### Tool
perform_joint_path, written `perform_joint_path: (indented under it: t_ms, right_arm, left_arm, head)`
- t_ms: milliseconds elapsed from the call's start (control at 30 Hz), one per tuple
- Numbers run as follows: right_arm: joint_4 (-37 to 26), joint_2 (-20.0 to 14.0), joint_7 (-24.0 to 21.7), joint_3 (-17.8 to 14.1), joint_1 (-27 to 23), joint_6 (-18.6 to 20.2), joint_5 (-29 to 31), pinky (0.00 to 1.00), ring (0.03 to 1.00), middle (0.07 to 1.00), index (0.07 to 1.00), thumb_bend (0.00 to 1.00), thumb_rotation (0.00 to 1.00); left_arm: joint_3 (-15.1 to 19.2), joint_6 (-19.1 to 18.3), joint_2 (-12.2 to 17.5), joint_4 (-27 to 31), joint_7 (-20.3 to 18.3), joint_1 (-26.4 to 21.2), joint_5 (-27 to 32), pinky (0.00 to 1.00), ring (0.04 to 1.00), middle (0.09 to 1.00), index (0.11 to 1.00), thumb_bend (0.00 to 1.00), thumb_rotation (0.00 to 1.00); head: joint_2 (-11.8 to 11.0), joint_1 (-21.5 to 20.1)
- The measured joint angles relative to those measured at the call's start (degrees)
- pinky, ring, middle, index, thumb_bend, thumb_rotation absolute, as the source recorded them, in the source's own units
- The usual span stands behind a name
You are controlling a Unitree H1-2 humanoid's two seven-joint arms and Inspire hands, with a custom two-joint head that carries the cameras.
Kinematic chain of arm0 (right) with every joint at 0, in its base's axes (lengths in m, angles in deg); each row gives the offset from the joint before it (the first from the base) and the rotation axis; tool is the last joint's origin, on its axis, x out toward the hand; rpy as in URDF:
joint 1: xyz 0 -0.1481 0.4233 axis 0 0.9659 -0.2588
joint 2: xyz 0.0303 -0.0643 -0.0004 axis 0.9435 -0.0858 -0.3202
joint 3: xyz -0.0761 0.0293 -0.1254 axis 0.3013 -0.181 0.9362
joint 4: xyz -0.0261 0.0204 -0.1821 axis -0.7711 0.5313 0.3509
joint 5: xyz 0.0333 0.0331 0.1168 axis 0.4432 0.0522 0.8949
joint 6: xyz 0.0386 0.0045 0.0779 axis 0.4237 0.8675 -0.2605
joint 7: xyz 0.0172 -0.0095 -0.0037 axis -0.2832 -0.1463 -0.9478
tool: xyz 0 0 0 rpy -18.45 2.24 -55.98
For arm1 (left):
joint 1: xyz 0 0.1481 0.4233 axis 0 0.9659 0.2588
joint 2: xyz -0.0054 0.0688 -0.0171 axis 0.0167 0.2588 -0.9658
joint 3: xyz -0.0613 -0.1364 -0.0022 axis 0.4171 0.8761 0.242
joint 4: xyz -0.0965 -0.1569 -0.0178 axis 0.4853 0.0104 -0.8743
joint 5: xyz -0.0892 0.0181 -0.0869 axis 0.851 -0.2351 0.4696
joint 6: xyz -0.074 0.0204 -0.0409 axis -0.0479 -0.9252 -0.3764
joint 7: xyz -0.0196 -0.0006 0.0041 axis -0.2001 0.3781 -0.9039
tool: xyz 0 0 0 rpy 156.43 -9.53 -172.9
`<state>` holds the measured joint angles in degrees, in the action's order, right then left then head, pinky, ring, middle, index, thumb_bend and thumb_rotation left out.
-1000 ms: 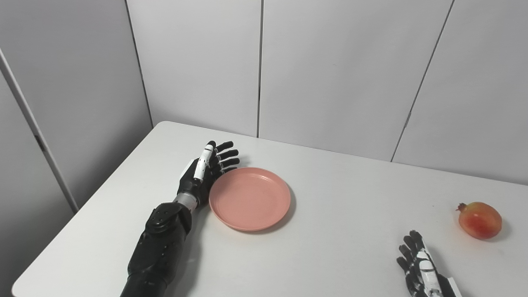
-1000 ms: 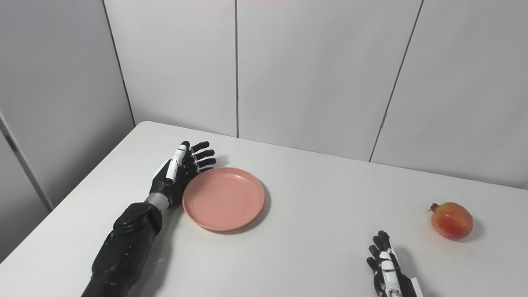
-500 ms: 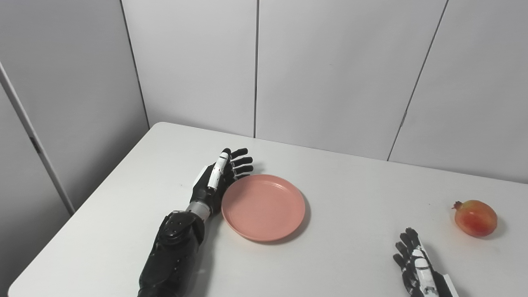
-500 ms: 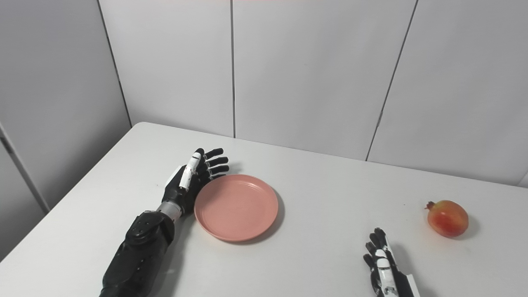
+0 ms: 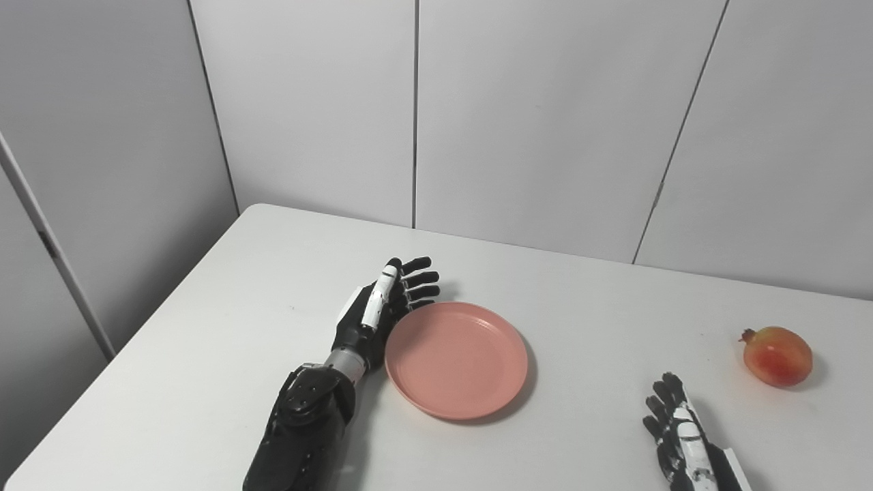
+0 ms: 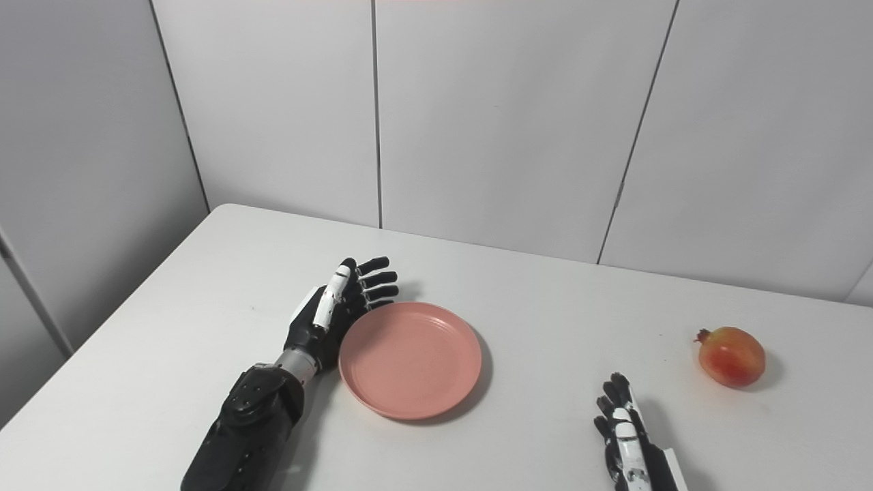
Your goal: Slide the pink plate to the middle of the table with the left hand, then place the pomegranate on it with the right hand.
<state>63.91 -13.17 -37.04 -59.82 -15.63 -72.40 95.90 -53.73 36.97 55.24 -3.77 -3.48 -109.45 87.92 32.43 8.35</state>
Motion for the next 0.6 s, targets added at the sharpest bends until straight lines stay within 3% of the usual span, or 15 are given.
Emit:
perform_joint_path:
  t_ms: [600]
  right_arm:
    - [0.0,0.3,0.7,0.1,-0.3,0.0,-0.5,0.99,0.983,0.999,1.000,0.18,1.00]
  left_arm:
    - [-3.4,-1.1,-3.8,2.7,-0.1,1.5,-1.0,0.79,0.804,0.813,0.800,0.37,1.00]
  head:
    - [1.7,-2.2]
